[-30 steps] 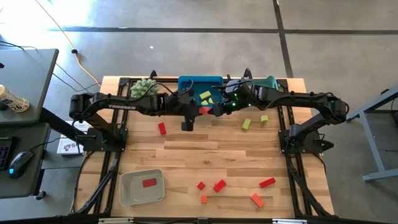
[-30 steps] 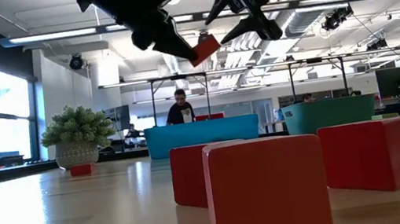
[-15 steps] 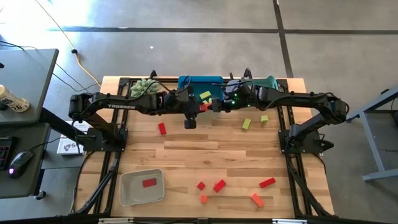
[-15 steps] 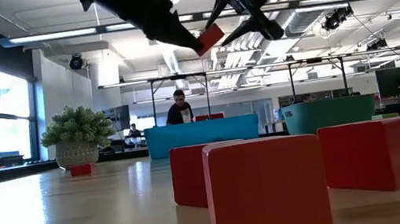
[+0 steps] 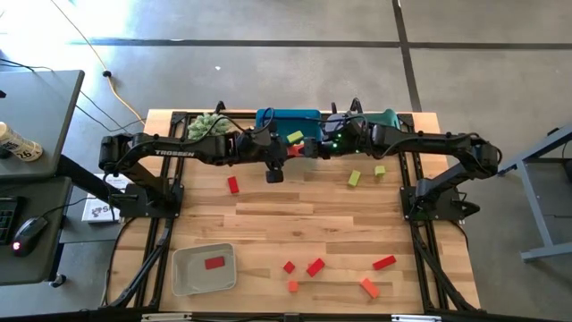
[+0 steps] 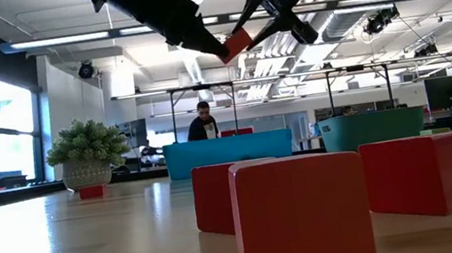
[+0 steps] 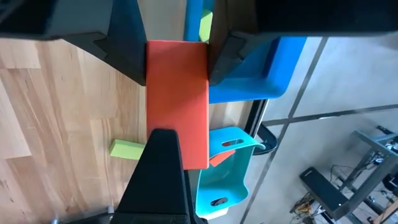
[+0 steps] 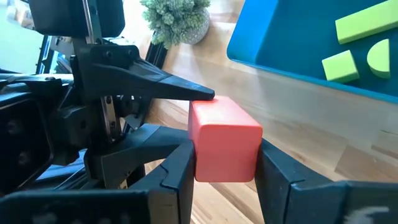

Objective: Sort & place blocks by color
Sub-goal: Put the orange block into the green bin

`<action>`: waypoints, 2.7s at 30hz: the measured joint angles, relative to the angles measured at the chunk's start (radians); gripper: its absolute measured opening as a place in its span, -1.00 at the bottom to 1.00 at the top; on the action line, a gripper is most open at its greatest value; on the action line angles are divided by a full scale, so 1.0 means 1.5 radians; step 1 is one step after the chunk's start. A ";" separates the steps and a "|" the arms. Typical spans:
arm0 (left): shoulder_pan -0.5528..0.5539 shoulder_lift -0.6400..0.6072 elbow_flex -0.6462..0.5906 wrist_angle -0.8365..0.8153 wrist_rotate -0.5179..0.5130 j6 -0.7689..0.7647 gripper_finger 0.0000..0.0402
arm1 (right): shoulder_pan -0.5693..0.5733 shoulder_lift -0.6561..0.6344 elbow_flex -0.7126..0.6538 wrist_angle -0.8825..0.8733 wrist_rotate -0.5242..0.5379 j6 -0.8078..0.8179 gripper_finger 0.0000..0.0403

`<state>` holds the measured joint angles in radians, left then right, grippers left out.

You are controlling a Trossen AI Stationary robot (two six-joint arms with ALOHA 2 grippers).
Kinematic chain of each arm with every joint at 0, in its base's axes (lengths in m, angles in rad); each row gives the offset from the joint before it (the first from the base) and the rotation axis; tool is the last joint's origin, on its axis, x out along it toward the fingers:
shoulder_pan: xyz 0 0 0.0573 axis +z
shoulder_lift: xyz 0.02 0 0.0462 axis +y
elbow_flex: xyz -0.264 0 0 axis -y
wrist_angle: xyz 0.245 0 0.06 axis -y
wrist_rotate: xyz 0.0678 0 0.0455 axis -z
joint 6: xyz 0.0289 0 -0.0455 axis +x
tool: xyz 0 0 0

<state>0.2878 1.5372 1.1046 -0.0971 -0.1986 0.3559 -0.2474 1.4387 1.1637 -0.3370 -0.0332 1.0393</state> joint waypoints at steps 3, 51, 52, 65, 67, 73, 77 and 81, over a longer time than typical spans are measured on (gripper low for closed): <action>-0.001 0.000 0.000 0.000 0.001 0.008 -0.33 | 0.001 0.001 0.000 0.000 0.001 0.000 -0.47; 0.000 0.000 0.001 0.014 0.005 0.009 -0.29 | 0.034 0.002 -0.001 -0.089 0.099 0.025 -0.48; 0.000 0.000 0.001 0.014 0.005 0.009 -0.29 | 0.034 0.002 -0.001 -0.089 0.103 0.025 -0.48; 0.000 0.000 0.001 0.013 -0.005 0.009 -0.29 | 0.034 0.002 -0.001 -0.103 0.152 0.040 -0.48; 0.000 0.000 0.001 0.013 -0.005 0.009 -0.29 | 0.029 0.002 -0.001 -0.119 0.160 0.040 -0.48; -0.002 0.000 0.001 0.007 0.003 0.008 -0.29 | -0.007 0.001 -0.001 -0.174 0.188 0.033 -0.48; -0.002 0.000 0.001 0.005 0.003 0.007 -0.29 | -0.041 0.001 -0.001 -0.218 0.197 0.005 -0.45; -0.002 0.000 0.001 0.005 0.001 0.007 -0.29 | -0.084 0.001 0.000 -0.261 0.205 -0.046 -0.45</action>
<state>0.2852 1.5368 1.1057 -0.0891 -0.1970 0.3661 -0.3739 1.4403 1.1631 -0.7292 0.2736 0.9700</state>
